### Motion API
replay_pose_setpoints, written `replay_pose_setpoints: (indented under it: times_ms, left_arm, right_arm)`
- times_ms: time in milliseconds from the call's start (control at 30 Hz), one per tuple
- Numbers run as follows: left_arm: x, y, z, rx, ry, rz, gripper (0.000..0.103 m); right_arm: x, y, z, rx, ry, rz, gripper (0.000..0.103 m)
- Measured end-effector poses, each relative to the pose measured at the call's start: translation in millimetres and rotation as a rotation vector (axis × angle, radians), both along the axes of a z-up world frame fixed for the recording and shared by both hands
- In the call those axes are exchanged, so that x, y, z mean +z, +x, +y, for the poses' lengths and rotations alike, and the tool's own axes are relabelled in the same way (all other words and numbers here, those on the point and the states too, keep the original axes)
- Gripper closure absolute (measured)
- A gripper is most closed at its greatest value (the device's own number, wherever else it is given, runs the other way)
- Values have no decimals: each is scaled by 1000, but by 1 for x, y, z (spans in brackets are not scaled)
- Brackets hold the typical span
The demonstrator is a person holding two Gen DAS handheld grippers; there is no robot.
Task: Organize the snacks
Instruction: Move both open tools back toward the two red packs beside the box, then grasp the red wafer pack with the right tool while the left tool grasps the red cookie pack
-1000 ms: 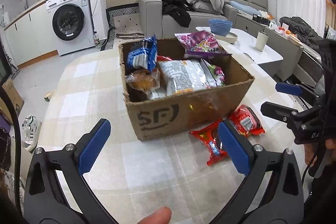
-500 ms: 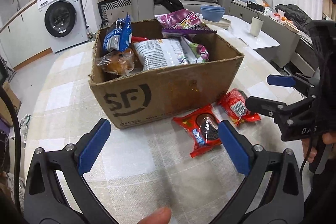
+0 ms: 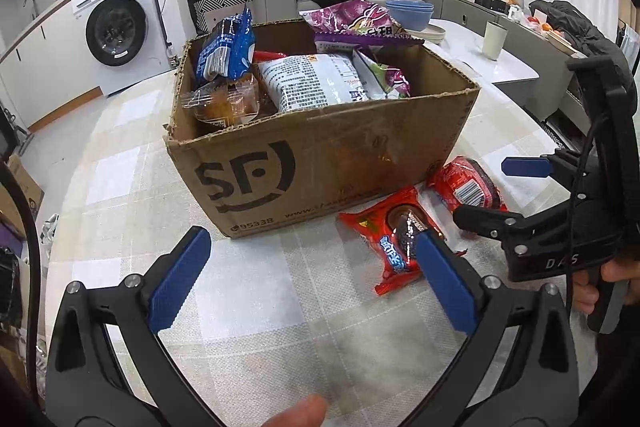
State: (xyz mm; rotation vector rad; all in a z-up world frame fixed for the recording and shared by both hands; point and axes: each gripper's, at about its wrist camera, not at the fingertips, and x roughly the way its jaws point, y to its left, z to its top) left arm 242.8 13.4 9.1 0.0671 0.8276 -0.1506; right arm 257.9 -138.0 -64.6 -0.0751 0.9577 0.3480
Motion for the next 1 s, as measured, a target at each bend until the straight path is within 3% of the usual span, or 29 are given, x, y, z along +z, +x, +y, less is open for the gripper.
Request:
replay_pose_setpoints:
  times_ms: [167,367,433,500,1000]
  left_arm:
    - [-5,5,1,1,7,9,1]
    - [-14,6,-4,-5,16,15,1]
    - [-17,4,-5,-8,16,16,1]
    - [-19,5,-7,-12,23,17,1]
    - [-25,2,-13,-16,32,16,1]
  right_arm:
    - [-3,3,-1,3,8,6,9]
    - [-4,3,2,28,14,12,35]
    - [-3,1,5,39,14,4,51]
    - [-1,-5,7,45,13,-3,57]
    - [23,-20,-2,94,74,-62,58]
